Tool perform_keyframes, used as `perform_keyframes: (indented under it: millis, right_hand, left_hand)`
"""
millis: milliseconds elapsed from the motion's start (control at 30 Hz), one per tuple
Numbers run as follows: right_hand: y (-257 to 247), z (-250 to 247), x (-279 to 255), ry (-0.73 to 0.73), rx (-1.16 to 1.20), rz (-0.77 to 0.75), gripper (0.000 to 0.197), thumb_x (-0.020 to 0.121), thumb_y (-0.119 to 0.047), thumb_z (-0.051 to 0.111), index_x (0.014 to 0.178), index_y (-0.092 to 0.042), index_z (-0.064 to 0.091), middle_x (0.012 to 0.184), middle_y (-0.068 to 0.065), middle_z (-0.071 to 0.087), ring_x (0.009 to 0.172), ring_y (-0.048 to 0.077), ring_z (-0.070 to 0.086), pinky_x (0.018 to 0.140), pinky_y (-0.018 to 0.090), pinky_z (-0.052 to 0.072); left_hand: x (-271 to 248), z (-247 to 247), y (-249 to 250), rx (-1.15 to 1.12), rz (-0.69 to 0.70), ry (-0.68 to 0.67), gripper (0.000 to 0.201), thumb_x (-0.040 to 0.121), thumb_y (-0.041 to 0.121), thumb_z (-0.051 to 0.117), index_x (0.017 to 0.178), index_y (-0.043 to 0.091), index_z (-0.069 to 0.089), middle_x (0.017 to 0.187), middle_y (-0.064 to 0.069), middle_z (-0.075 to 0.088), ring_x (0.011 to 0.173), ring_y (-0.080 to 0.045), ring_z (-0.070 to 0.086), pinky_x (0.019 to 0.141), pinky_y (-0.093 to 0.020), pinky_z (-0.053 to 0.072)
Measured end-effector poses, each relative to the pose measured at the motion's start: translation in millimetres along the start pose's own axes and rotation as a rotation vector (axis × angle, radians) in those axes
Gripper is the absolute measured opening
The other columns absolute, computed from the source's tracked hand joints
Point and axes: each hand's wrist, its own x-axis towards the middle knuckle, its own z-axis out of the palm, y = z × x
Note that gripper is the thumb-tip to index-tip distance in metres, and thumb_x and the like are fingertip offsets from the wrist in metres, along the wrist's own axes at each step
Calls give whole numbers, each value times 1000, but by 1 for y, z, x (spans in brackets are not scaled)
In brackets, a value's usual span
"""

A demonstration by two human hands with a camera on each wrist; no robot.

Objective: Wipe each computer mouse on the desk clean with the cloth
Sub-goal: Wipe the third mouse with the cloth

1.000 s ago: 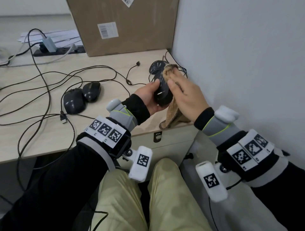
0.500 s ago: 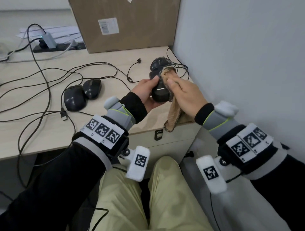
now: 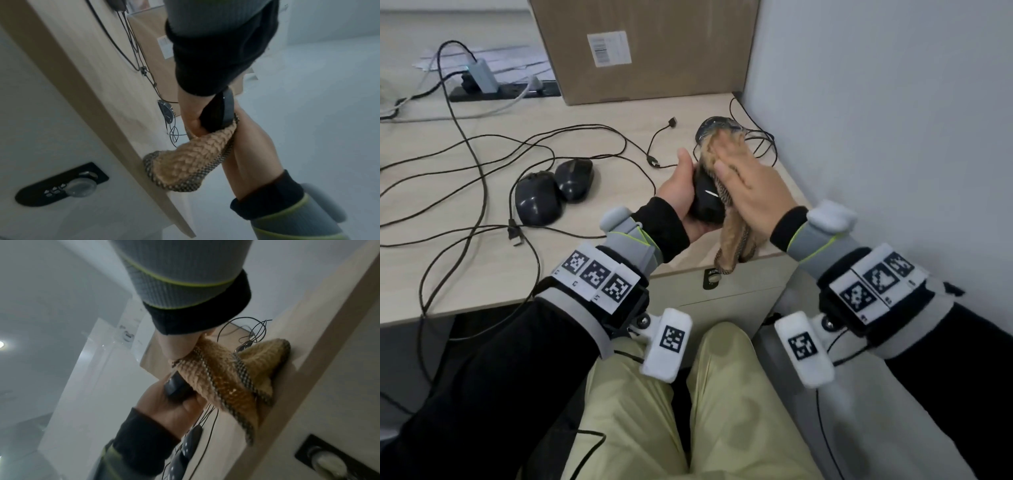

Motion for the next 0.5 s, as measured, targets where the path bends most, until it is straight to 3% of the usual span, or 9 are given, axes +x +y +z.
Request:
perform_keyframes:
  millis: [100, 200, 267, 333, 400, 500]
  right_hand:
    - [-7, 0, -2, 30, 64, 30, 44, 100, -22, 35, 142, -9, 33, 154, 8, 23, 145, 23, 13, 117, 28, 9]
    - [-21, 16, -27, -69, -58, -120, 46, 98, -25, 34, 141, -11, 35, 153, 7, 26, 144, 21, 16, 116, 27, 10]
    - [-20, 22, -35, -151, -131, -201, 51, 96, -29, 30, 143, -11, 30, 155, 6, 21, 143, 15, 11, 115, 22, 5]
    - [-12, 18, -23, -137, -114, -224, 50, 96, -25, 31, 142, -6, 31, 154, 10, 22, 140, 10, 11, 111, 12, 1]
    - [-4, 10, -5, -58, -43, -109, 47, 98, -24, 33, 142, -6, 31, 153, 10, 24, 142, 12, 15, 110, 11, 4]
    - [-5, 6, 3, 11, 20, 17, 44, 100, -22, 36, 141, -7, 36, 152, 10, 29, 142, 20, 24, 110, 16, 13]
  left_hand:
    - [2, -3, 3, 15, 10, 30, 70, 93, 65, 8, 118, 21, 57, 105, -7, 66, 95, -25, 63, 80, -39, 51]
    - [4, -17, 5, -70, 4, 80, 80, 93, 66, 9, 131, 9, 52, 120, -15, 62, 109, -28, 60, 83, -37, 50]
    - [3, -22, 1, -88, -15, 71, 84, 93, 66, 9, 131, 4, 51, 122, -17, 61, 104, -28, 61, 81, -35, 51]
    - [-1, -22, -2, -18, -21, 60, 80, 92, 66, 7, 125, 12, 55, 113, -10, 67, 90, -24, 65, 73, -32, 55]
    - [-4, -18, -1, 55, -7, 44, 73, 92, 66, 6, 118, 21, 58, 97, -6, 69, 83, -23, 66, 71, -35, 56]
    - [-2, -13, 8, 27, 22, 55, 72, 92, 66, 6, 126, 22, 53, 102, -8, 68, 89, -25, 65, 75, -39, 53]
